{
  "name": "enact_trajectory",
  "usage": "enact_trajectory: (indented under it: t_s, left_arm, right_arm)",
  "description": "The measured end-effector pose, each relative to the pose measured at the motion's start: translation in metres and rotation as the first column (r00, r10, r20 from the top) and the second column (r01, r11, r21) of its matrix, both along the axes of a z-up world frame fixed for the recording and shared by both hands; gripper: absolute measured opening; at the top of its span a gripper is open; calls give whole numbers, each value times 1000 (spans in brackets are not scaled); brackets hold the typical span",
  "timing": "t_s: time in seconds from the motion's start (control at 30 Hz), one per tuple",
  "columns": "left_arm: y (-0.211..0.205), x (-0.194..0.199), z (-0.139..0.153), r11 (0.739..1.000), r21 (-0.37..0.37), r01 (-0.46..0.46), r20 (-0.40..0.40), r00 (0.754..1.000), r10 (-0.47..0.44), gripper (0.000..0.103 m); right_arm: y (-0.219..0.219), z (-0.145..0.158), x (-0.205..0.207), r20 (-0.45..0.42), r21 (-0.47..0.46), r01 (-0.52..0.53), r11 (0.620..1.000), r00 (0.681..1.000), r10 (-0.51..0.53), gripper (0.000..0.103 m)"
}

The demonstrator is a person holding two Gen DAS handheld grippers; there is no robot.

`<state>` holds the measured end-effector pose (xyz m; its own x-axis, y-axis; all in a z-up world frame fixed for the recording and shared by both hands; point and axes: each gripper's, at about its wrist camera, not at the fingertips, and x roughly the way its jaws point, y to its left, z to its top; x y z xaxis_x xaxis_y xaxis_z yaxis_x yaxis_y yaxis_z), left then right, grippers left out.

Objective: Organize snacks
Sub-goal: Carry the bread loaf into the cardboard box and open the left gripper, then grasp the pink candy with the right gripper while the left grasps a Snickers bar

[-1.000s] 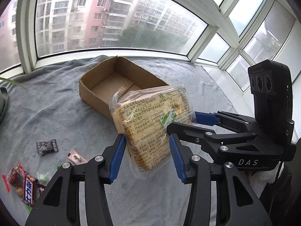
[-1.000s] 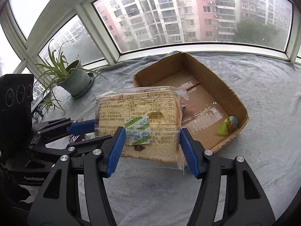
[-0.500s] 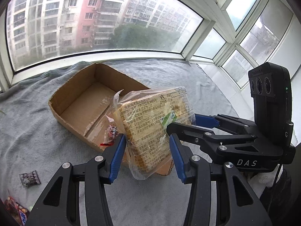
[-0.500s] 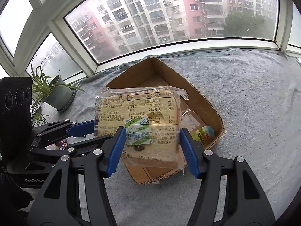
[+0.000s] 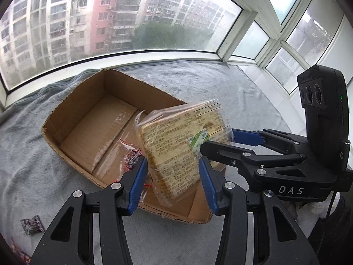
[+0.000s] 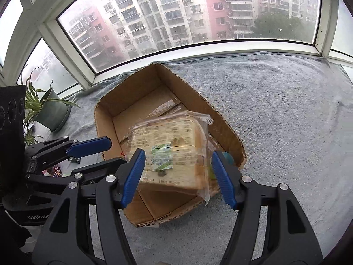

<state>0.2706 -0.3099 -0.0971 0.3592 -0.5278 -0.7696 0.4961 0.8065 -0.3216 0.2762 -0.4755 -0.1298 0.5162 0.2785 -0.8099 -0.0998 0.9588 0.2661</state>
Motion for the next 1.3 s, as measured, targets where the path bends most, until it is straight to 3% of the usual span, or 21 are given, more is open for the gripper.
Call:
enact_trajectory:
  t_s: [0.53,0.83,1.1,1.3]
  left_arm:
    - [7,-4,6,999,39,-14,44,999,12,46]
    - [14,-13,14,997,72,-22,83,996,16,46]
    - [57,-37,37,995,80,-65,152,987,52,46]
    - [125,-64,52,987,67,-144,182,975,130,48]
  right_arm:
    - [7,8,-7,26,-73,10,997,1000,-8,69]
    - [11,21,-24,62,-64,42,997,997,-38,69]
    - [37,41,-55,161,-12,23,1000,987,-21,73]
    - [71,56,-75,203,-34,-29,999,979,36,74]
